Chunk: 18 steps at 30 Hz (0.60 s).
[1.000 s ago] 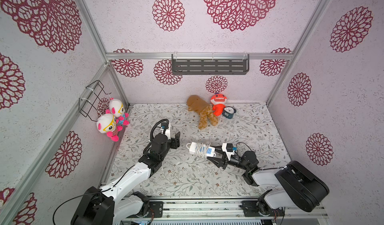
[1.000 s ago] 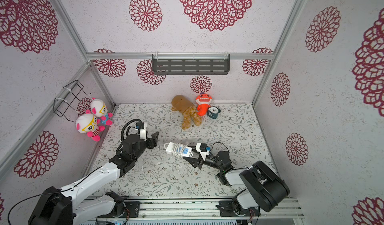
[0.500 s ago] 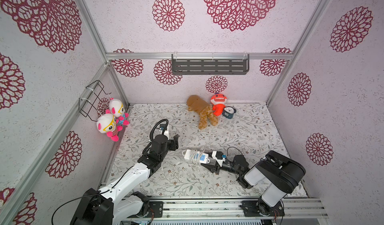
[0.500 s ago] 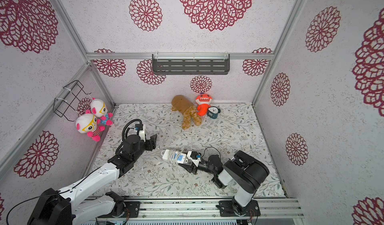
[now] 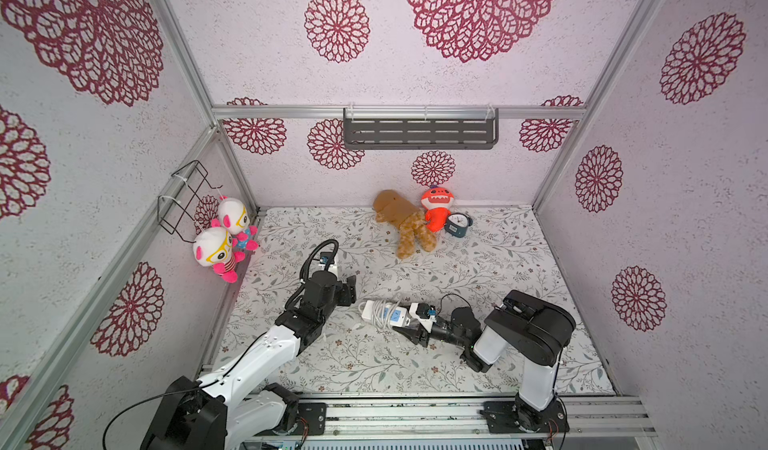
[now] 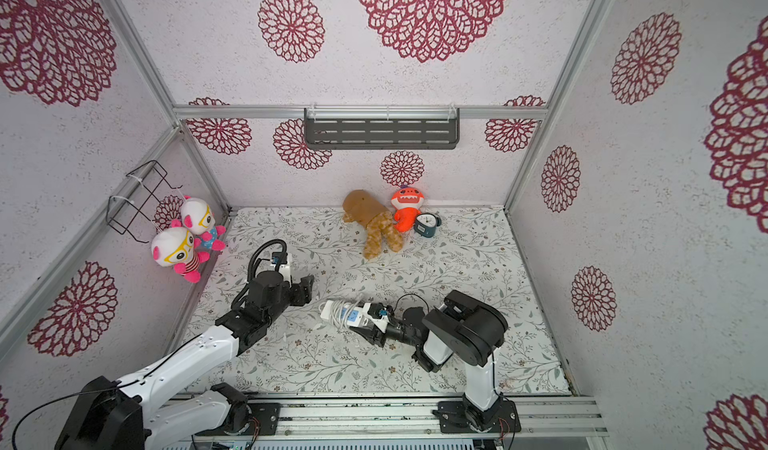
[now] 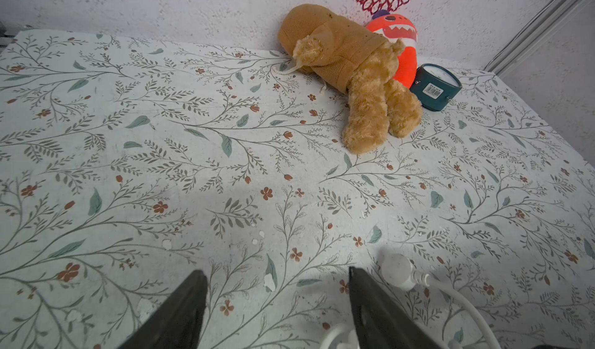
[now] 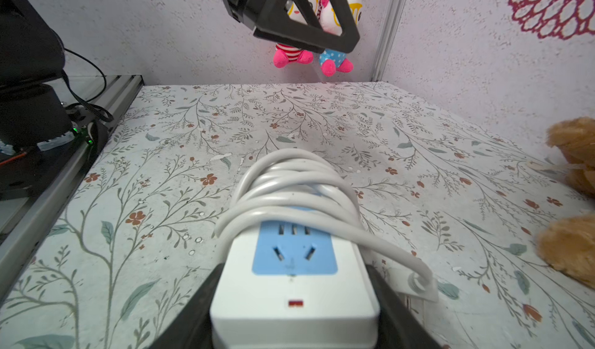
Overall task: Wrap the cord around the power strip
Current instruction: Place the power strip at the center of the board.
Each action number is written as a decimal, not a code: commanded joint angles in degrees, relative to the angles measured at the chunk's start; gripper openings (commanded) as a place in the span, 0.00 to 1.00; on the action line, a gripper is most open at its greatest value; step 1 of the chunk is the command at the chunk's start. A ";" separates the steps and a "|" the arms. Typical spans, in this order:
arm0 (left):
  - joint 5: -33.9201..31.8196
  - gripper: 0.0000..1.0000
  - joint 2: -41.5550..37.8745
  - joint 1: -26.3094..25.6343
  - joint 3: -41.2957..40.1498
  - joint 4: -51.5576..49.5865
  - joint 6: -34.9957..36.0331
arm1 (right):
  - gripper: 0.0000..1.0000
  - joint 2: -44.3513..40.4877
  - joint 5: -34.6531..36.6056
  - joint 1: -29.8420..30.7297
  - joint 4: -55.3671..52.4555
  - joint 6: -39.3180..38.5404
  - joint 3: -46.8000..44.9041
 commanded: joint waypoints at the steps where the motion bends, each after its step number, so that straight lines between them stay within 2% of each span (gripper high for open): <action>1: 0.22 0.73 1.00 0.58 0.76 -0.48 -0.27 | 0.18 1.52 0.73 0.46 7.90 -2.06 1.56; 10: 3.11 0.73 4.56 0.53 3.06 -1.80 0.00 | 0.21 6.36 0.67 0.93 7.91 -2.17 3.03; 14: 7.37 0.73 5.55 0.50 3.38 -2.07 1.04 | 0.28 6.76 1.94 0.92 7.84 -2.43 2.77; 18: 13.48 0.73 8.40 0.43 4.67 -3.54 3.25 | 0.40 7.40 2.68 0.97 7.82 -2.79 2.14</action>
